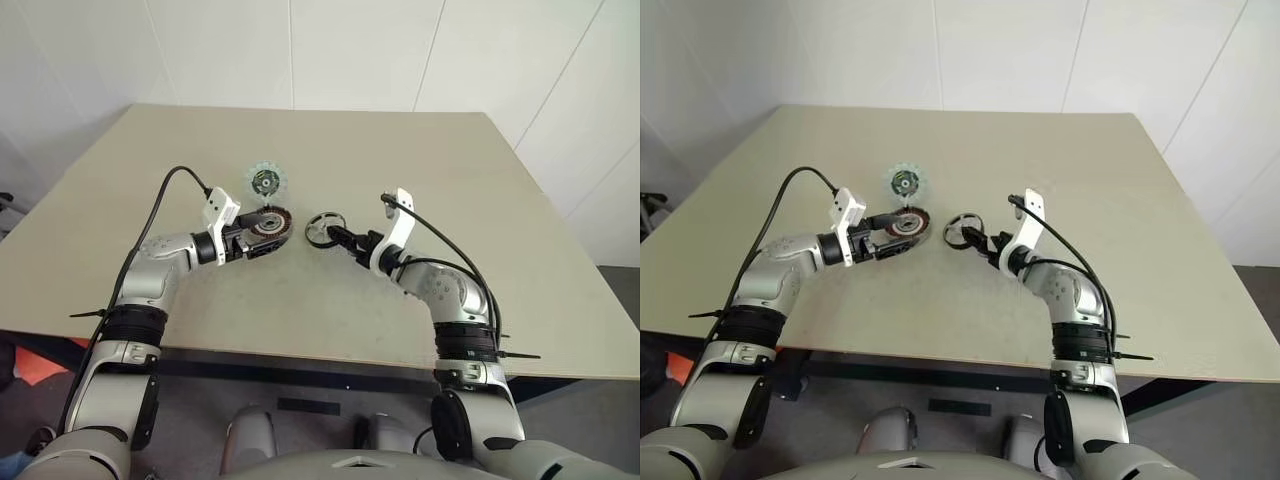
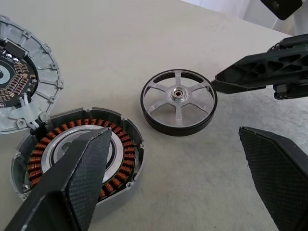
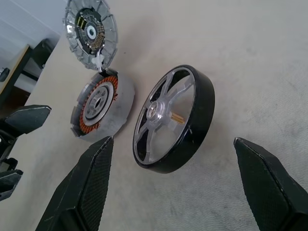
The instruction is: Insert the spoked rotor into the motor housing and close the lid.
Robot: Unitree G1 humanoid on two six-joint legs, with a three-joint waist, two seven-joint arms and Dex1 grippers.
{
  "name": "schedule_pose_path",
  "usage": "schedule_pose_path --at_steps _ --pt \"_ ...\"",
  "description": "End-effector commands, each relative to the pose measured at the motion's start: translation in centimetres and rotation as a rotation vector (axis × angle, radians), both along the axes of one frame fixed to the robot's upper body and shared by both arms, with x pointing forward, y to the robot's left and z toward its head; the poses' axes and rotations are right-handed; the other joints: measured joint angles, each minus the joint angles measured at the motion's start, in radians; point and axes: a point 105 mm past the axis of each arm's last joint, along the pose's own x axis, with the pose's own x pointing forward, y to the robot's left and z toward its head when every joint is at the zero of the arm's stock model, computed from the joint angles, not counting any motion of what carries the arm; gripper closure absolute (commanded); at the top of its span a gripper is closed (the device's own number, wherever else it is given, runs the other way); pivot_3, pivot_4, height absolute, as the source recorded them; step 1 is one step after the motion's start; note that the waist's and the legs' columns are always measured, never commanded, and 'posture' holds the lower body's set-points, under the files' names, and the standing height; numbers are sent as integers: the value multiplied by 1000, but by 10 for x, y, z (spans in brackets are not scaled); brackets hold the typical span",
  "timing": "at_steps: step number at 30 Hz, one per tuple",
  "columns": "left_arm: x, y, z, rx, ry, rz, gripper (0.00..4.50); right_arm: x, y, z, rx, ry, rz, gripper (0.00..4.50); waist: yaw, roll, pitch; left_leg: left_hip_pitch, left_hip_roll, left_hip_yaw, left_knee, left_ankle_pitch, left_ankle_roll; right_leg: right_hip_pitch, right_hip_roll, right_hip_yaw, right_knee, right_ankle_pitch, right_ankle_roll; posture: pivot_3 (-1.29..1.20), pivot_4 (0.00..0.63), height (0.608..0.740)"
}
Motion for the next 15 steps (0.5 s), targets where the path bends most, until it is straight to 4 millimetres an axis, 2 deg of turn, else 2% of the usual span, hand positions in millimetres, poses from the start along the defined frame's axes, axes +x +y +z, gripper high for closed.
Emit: schedule_pose_path --at_steps 1,5,8,15 --pt "2 1 16 19 -73 -3 13 1 8 7 40 -18 22 0 0 0 0 0 0 0 0 0 0 0 0 0 0 0 0 0 0 740" --pt "3 1 16 21 -76 0 13 0 11 3 63 1 28 0 0 0 0 0 0 0 0 0 0 0 0 0 0 0 0 0 0 740" --pt "2 3 16 23 -78 5 0 2 13 1 82 11 31 529 0 0 0 0 0 0 0 0 0 0 0 0 0 0 0 0 0 740" --pt "1 4 15 26 -79 14 0 5 12 0 89 13 26 2983 -1 0 0 0 0 0 0 0 0 0 0 0 0 0 0 0 0 740"
